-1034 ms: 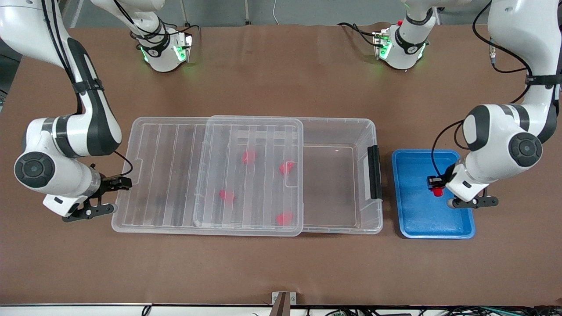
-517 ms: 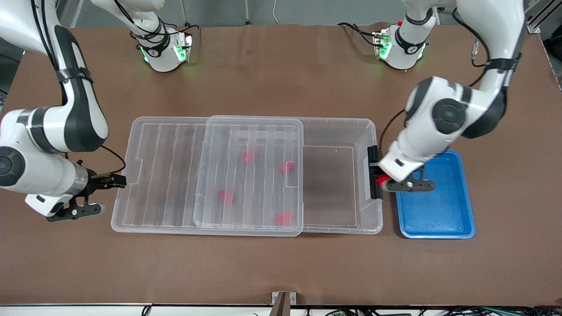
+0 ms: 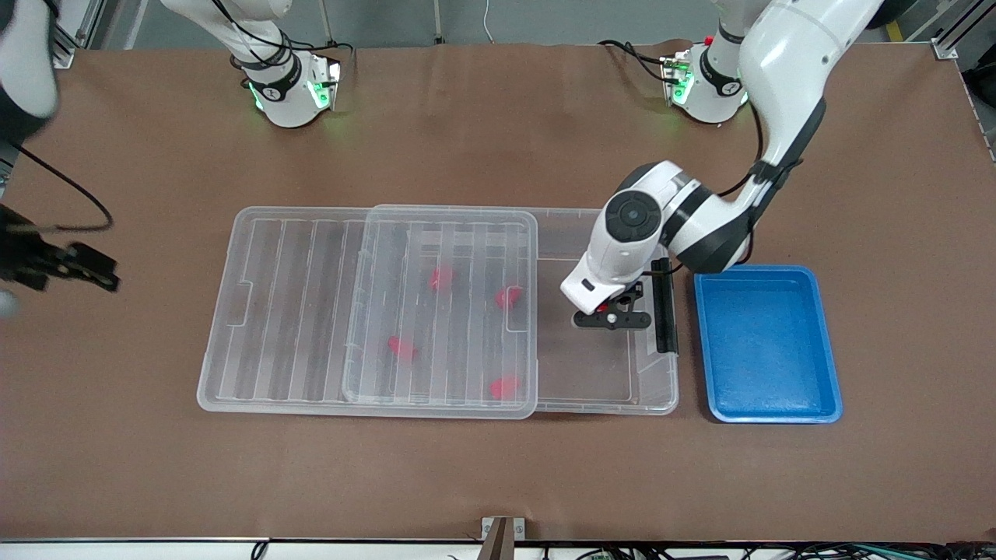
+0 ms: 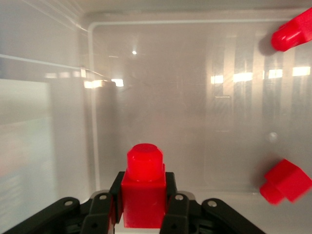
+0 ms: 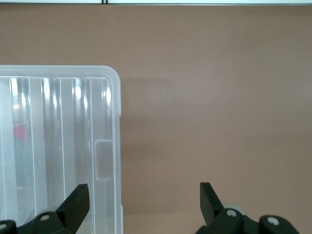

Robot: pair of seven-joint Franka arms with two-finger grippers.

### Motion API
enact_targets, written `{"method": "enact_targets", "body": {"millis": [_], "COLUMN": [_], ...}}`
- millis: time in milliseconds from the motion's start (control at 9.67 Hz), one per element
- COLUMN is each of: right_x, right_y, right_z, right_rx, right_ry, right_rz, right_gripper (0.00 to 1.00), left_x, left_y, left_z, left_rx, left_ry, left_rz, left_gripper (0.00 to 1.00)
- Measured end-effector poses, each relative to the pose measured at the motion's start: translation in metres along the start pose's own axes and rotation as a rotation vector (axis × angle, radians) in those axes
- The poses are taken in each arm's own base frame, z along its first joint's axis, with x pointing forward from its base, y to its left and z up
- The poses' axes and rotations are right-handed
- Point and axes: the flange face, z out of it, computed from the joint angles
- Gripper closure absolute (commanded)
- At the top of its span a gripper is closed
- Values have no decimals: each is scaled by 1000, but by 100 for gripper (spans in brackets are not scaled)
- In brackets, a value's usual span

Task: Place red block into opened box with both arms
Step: 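Lower the red block into the open box and open the left gripper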

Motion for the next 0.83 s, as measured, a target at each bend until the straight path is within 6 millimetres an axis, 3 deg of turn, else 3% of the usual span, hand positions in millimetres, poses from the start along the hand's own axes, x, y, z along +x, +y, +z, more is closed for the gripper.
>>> {"method": "enact_targets", "body": {"millis": [207, 310, 517, 621, 724, 828], "right_x": [-36, -44, -44, -44, -44, -44], "right_y": [49, 61, 62, 63, 64, 65], "right_z": [-33, -34, -20, -16, -15, -15], "right_rx": [7, 9, 10, 10, 10, 10], "right_ry": [-46, -62, -78, -82, -83, -83], "right_rz": [112, 135, 152, 156, 158, 160], "right_gripper": [0, 0, 0, 0, 0, 0], "left_x": [7, 8, 7, 7, 8, 9], "left_y": [4, 6, 6, 5, 4, 3], "left_z": [40, 53, 67, 70, 72, 71], "left_rx": [-36, -47, -36, -31, -28, -28], "left_ry": [-24, -23, -23, -23, -21, -19], "left_rz": [-3, 4, 24, 30, 30, 30], "left_gripper": [99, 98, 91, 62, 16, 9]}}
